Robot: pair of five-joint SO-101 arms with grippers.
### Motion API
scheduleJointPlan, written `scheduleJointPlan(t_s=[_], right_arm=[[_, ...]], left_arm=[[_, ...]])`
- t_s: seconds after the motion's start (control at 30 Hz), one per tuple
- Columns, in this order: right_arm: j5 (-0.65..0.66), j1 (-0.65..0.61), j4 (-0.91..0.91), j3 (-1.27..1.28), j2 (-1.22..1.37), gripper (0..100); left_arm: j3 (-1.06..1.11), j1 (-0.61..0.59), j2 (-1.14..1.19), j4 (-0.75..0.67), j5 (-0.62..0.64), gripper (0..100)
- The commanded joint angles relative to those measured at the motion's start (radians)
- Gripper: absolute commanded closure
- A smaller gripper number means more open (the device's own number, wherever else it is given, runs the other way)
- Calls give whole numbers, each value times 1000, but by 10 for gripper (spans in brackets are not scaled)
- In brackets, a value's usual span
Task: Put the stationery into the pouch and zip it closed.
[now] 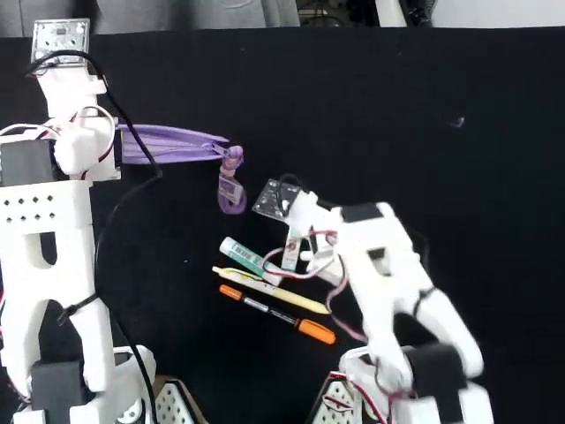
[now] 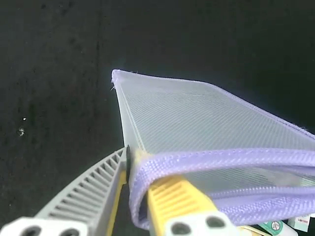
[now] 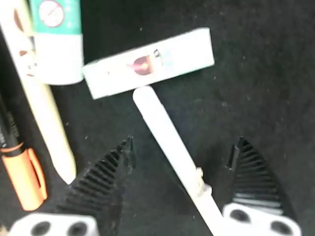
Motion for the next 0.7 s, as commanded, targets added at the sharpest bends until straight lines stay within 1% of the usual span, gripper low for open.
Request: scheduleJointPlan(t_s=[0.0, 0.13, 0.2, 0.27, 0.37, 0.4, 0.47, 0.5, 0.6, 0.67], right_arm=[[20, -11, -31, -113, 145, 699], [18, 0, -110, -145, 248, 700], [18, 15, -137, -148, 277, 734], [14, 28, -117, -173, 286, 815], [12, 46, -107, -189, 291, 970], [11, 57, -107, -193, 291, 992], [11, 81, -106, -194, 285, 953], [11, 95, -106, -194, 282, 952], [9, 126, -86, -228, 272, 988], [-29, 140, -35, -278, 249, 987]], left_arm=[[-77, -8, 29, 3, -25, 973], [-77, -8, 100, -3, -28, 972], [-79, -8, 120, -3, -26, 972], [-99, -8, 133, 2, -23, 972], [-113, -4, 137, 5, -21, 972], [-113, -2, 132, 5, -21, 972], [-111, 1, 129, 6, -20, 972], [-113, 1, 129, 6, -17, 972], [-127, 4, 129, 6, 26, 972], [-163, 42, 135, 32, 34, 972]])
